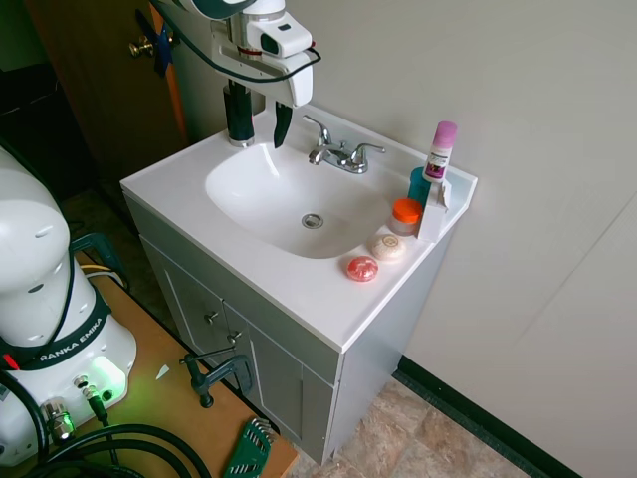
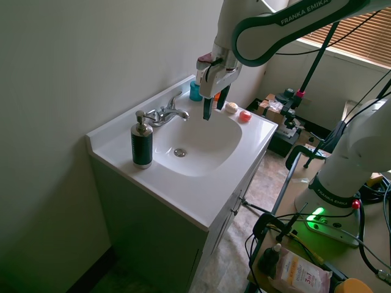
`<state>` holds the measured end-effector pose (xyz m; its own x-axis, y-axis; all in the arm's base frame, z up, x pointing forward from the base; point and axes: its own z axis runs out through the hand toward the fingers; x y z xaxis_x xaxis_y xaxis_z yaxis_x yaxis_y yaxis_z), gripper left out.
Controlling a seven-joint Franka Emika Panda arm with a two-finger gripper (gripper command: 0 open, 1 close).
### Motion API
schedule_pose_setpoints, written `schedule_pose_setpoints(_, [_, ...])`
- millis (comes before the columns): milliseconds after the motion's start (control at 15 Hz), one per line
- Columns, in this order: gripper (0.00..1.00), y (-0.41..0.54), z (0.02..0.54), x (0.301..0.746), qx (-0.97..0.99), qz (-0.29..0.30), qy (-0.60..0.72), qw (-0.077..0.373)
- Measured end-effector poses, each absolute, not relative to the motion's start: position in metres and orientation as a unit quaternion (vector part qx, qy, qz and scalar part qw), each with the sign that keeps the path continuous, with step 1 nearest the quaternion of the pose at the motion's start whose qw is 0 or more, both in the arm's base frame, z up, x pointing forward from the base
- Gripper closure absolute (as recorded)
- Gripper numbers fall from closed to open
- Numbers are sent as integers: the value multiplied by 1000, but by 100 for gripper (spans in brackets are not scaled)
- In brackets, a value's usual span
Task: Turn on the cold water
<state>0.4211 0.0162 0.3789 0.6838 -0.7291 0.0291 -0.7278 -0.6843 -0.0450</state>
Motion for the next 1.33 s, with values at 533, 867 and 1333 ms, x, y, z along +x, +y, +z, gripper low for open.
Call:
schedule_pose_setpoints(533, [0, -42, 350, 480, -874, -94, 476, -14])
schedule_pose_setpoints(867, [0, -79, 340, 569, -840, -171, 514, -36])
schedule_pose_setpoints(1333, [0, -99, 320, 602, -828, -200, 521, -59])
